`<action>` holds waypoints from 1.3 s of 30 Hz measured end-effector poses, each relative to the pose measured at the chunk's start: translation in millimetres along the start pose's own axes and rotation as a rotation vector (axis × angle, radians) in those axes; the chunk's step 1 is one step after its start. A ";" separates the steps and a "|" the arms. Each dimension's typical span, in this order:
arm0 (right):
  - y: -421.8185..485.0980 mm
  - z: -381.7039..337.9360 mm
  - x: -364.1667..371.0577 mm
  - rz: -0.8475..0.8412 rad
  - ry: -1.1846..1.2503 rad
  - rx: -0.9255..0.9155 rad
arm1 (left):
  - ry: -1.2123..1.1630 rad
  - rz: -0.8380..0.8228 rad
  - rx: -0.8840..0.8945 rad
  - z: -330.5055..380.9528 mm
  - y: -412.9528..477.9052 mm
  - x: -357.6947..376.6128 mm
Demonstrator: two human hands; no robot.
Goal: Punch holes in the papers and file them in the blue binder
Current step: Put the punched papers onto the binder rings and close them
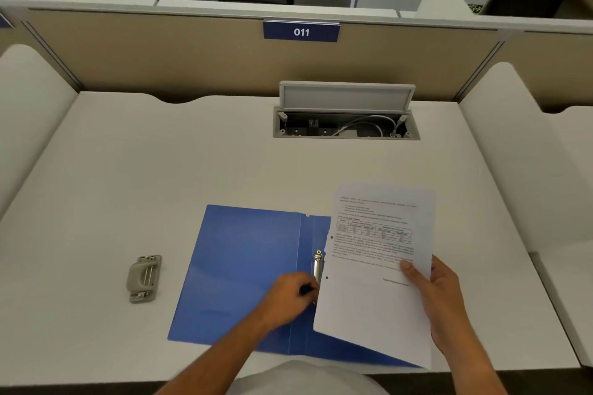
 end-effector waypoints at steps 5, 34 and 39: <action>0.8 3.1 6.7 -0.064 -0.060 0.003 | 0.135 -0.006 0.032 6.3 -3.2 5.3; 15.5 19.1 37.2 -0.050 -0.331 -0.164 | 0.037 0.247 -0.007 10.9 -20.9 -20.1; 14.0 28.4 26.7 -0.024 -0.335 -0.134 | 0.162 0.207 0.056 19.9 -17.3 -11.7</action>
Point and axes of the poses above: each hand's wrist, its own y-axis towards the middle knuckle, its own x-axis out of the palm, z = x × y, the point moved 7 cm from there along y, towards the middle knuckle, and after that the axes turned 3 degrees about x, right-handed, at the moved point
